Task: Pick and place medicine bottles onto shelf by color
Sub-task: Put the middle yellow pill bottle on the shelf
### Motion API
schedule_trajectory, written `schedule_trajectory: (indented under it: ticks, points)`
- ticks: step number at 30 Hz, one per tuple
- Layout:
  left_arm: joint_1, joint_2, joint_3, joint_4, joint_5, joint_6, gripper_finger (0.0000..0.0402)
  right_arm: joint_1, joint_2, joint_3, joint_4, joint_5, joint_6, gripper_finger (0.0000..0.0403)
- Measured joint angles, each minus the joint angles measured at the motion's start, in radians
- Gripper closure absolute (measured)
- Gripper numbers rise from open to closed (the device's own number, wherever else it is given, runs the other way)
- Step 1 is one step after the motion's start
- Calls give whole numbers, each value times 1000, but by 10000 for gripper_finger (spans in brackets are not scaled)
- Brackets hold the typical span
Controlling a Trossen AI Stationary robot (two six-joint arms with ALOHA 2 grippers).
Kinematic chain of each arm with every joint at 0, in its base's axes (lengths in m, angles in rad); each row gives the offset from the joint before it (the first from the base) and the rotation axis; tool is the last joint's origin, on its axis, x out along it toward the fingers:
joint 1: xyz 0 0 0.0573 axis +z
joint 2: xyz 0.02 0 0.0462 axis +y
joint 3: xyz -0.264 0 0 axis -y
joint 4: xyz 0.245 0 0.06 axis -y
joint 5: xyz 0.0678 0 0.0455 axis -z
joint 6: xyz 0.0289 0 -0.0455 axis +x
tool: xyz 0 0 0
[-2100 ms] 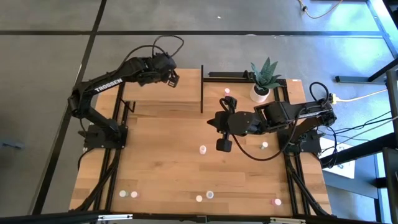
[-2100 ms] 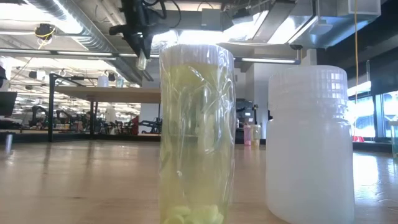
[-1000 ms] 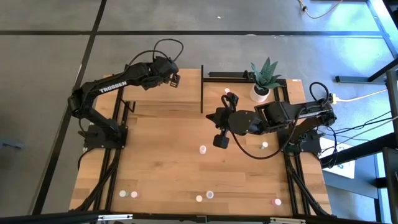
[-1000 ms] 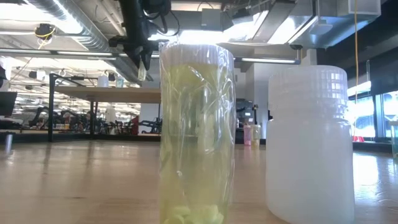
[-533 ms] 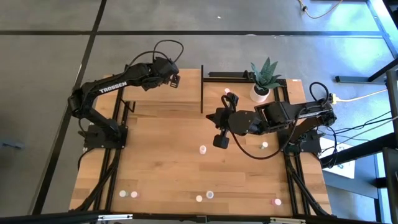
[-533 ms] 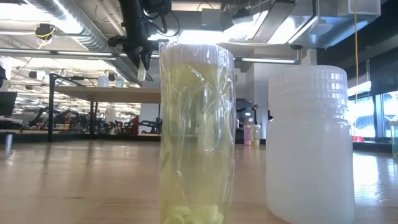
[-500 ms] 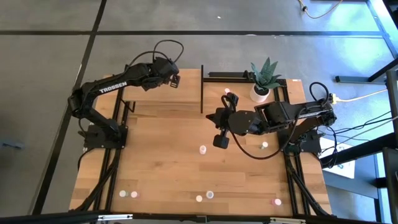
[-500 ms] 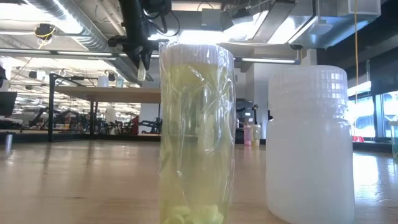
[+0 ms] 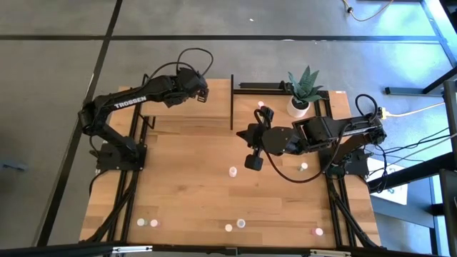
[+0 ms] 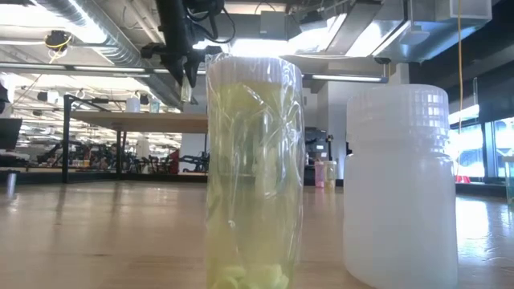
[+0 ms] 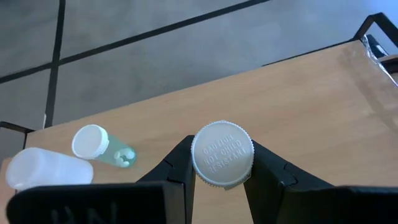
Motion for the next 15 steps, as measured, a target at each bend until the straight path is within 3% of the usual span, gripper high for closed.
schedule_trajectory:
  ticks: [15]
  points:
    - [18,-2,-24,1,-40,-94,311,0,0,0,0,0,0,395]
